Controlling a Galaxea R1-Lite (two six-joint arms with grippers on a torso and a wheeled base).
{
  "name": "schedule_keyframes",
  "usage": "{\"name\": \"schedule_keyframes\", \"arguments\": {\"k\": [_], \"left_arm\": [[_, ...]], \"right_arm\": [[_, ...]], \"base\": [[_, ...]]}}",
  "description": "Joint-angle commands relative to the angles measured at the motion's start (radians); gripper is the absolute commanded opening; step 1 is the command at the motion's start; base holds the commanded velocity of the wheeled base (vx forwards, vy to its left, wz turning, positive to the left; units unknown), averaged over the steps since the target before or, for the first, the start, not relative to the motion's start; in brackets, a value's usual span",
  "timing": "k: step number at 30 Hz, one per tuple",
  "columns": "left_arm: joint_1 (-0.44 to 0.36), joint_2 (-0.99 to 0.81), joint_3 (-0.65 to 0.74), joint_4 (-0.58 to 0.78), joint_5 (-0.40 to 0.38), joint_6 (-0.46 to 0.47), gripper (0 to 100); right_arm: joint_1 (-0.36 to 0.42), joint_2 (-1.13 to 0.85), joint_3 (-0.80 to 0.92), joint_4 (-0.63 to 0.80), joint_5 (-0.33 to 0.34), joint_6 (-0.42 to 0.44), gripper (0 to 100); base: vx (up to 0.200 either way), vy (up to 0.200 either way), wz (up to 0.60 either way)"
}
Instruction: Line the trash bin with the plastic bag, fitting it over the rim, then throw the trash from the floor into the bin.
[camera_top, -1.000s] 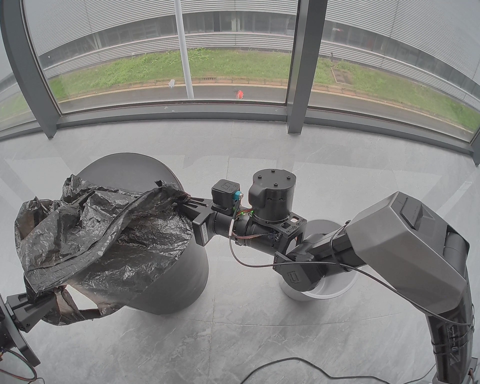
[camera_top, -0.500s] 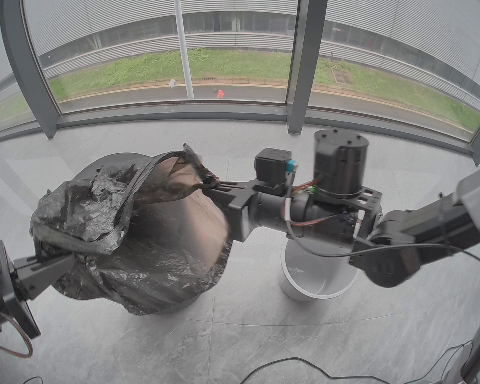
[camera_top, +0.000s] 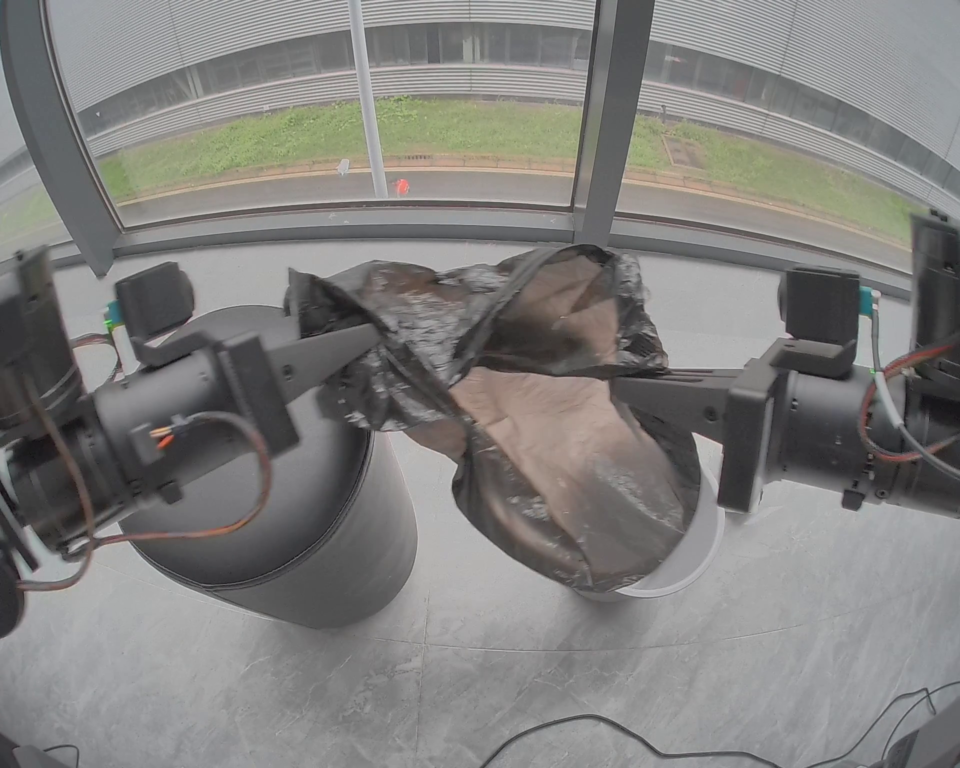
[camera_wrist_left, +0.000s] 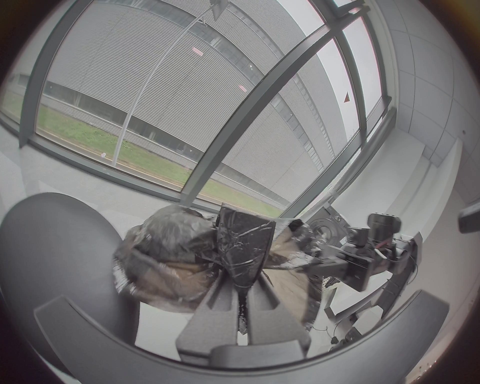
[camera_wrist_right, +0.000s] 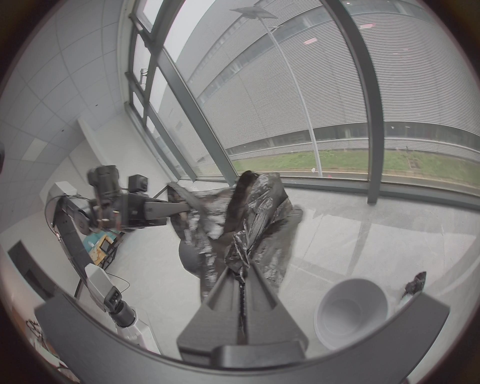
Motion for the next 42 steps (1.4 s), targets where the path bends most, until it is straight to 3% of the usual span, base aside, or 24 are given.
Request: {"name": "schedule_keyframes", "arguments": {"k": [1, 6, 19, 28, 35, 42], "left_arm": [[-0.002, 0.379, -0.118, -0.198, -0.069, -0.057, 0], [0.005, 0.420, -0.111, -0.196, -0.158, -0.052, 0], [-0.018, 0.492, -0.123, -0.218, -0.164, -0.028, 0], [-0.002, 0.514, -0.074, -0.233, -0.152, -0.008, 0], [-0.002, 0.521, -0.074, -0.123, -0.193, -0.008, 0], [0.015, 0.590, -0.141, -0.135, -0.172, -0.006, 0]], "right_arm": [[0.014, -0.182, 0.108, 0.074, -0.096, 0.070, 0], [0.010, -0.166, 0.163, 0.065, -0.096, 0.068, 0], [0.008, -0.201, 0.281, 0.063, -0.090, 0.068, 0], [0.003, -0.170, 0.306, 0.063, -0.064, 0.065, 0], [-0.073, -0.124, 0.301, 0.061, -0.006, 0.061, 0], [-0.128, -0.089, 0.300, 0.058, 0.040, 0.059, 0]], "base": [[0.000, 0.000, 0.00], [-0.200, -0.080, 0.00], [-0.200, -0.200, 0.00], [0.000, 0.000, 0.00], [0.114, 0.000, 0.00], [0.143, 0.000, 0.00]]}}
